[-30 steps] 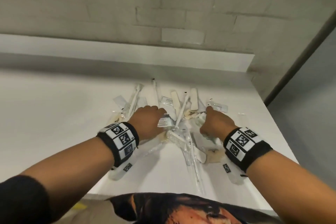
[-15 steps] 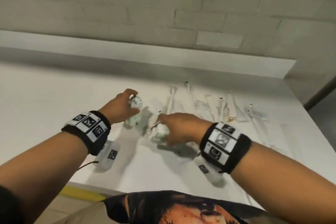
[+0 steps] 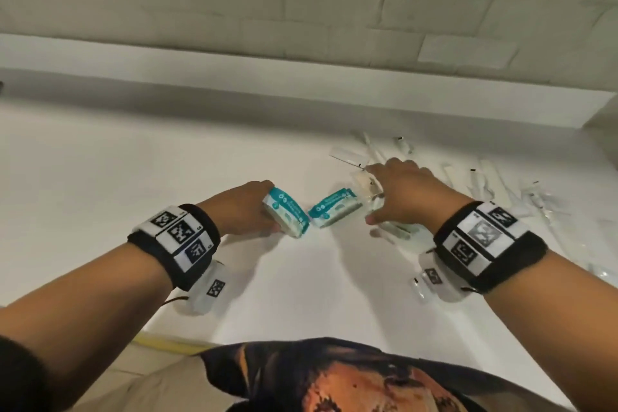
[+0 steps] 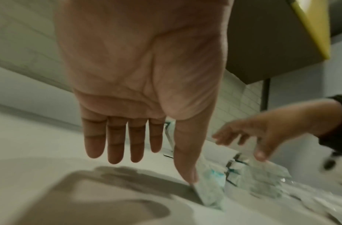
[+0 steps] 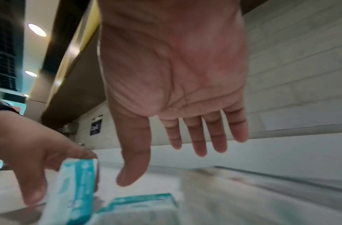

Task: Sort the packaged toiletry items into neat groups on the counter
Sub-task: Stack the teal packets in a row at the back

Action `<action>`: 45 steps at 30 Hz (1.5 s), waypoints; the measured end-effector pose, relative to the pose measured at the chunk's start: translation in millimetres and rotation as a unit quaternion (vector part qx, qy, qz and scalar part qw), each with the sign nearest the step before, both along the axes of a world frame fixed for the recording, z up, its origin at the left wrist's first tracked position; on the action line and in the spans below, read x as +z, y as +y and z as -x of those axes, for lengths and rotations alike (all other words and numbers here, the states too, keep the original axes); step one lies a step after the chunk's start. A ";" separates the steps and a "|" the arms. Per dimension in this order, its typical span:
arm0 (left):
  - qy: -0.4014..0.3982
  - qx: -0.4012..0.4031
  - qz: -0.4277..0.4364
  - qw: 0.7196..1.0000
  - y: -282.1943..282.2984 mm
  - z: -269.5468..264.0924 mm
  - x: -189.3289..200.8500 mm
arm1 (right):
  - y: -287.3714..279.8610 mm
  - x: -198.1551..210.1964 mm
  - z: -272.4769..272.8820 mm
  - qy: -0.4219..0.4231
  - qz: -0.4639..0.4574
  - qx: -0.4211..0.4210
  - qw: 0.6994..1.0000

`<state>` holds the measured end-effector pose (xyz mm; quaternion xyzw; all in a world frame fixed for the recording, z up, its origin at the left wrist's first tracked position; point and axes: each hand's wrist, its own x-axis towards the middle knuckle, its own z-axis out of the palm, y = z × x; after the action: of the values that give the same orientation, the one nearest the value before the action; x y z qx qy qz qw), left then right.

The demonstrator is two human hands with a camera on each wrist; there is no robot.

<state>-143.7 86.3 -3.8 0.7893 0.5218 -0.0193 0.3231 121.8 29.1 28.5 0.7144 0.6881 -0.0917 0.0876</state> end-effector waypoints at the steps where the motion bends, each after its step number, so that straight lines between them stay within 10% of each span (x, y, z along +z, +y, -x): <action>1: 0.019 -0.009 -0.020 1.000 -0.6 2.1 0.5 | 3.4 0.4 12.0 0.011 -0.015 0.024 1.000; 15: 0.027 -0.106 -0.083 0.991 9.1 6.4 -13.8 | 42.9 -29.2 60.5 -0.047 -0.037 0.245 0.968; 24: 0.241 -0.142 -0.048 0.959 0.0 -15.4 -3.4 | 41.2 -37.3 46.1 0.011 -0.050 0.097 0.994; 33: 0.097 -0.302 -0.130 0.940 7.3 -17.3 8.3 | 45.6 -25.4 69.1 0.036 0.019 -0.061 0.997; 45: 0.156 -0.089 -0.135 0.974 -8.3 -27.9 -7.4 | 24.3 -13.3 59.0 0.095 0.107 0.019 0.990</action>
<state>-115.8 78.0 -11.2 0.8561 0.4914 -0.1001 0.1246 62.8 53.4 15.2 0.6760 0.6930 -0.2301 0.0994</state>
